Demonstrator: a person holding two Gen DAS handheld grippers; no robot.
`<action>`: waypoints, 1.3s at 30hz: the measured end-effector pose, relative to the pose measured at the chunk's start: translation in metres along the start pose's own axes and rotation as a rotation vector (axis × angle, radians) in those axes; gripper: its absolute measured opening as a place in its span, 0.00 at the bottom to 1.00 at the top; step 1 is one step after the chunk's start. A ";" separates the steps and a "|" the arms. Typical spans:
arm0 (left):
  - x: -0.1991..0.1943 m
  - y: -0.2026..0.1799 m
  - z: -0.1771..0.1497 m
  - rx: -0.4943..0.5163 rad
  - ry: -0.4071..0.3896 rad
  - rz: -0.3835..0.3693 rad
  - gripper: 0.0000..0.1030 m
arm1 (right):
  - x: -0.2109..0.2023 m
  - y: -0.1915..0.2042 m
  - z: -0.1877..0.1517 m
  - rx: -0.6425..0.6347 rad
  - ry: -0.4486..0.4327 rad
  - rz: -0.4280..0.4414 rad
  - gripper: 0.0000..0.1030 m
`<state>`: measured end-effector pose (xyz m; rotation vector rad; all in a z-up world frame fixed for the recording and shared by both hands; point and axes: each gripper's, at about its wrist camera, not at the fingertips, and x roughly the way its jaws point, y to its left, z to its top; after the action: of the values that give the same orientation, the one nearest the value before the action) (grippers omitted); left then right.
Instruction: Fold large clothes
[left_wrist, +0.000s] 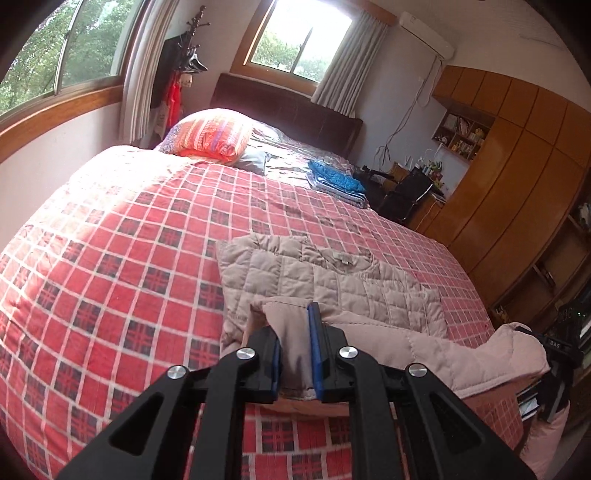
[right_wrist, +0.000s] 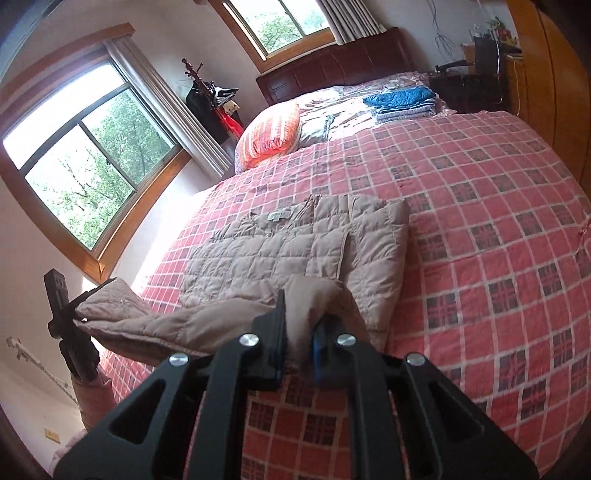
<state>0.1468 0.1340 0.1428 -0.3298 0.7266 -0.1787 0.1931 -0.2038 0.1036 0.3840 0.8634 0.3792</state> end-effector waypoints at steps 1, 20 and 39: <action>0.010 0.002 0.007 -0.011 -0.001 0.005 0.13 | 0.006 -0.004 0.008 0.013 0.004 -0.004 0.09; 0.210 0.060 0.042 -0.191 0.153 0.085 0.13 | 0.160 -0.094 0.074 0.260 0.091 0.048 0.09; 0.249 0.078 0.030 -0.184 0.243 0.111 0.15 | 0.216 -0.121 0.067 0.311 0.196 -0.035 0.10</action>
<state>0.3539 0.1456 -0.0185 -0.4471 1.0024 -0.0467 0.3937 -0.2190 -0.0555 0.6253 1.1240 0.2518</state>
